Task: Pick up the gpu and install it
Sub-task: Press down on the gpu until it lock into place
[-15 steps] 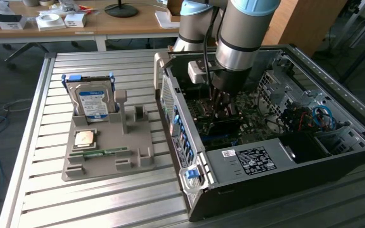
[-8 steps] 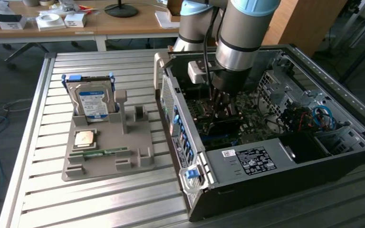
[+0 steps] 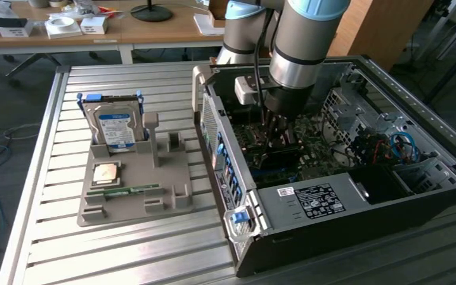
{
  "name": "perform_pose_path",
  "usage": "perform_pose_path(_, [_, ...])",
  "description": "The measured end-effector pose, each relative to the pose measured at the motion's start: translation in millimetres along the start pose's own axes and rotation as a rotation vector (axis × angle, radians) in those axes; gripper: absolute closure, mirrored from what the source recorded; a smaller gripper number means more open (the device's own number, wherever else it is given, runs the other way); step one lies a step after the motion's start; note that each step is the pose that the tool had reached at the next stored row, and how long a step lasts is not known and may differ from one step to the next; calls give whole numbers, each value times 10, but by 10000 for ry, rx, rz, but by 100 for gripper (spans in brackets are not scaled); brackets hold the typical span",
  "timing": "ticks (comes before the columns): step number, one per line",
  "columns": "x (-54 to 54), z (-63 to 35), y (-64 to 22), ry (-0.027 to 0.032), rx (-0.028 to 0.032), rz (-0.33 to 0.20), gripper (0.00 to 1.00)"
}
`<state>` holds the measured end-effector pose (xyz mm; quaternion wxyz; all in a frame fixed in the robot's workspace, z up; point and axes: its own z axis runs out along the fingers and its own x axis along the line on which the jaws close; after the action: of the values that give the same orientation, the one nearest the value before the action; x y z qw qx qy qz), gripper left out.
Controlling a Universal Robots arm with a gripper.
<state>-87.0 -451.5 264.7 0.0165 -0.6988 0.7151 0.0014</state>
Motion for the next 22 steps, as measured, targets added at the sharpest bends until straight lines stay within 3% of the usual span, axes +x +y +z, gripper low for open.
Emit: perform_pose_path(22, [1, 20, 0, 0, -1, 0, 89])
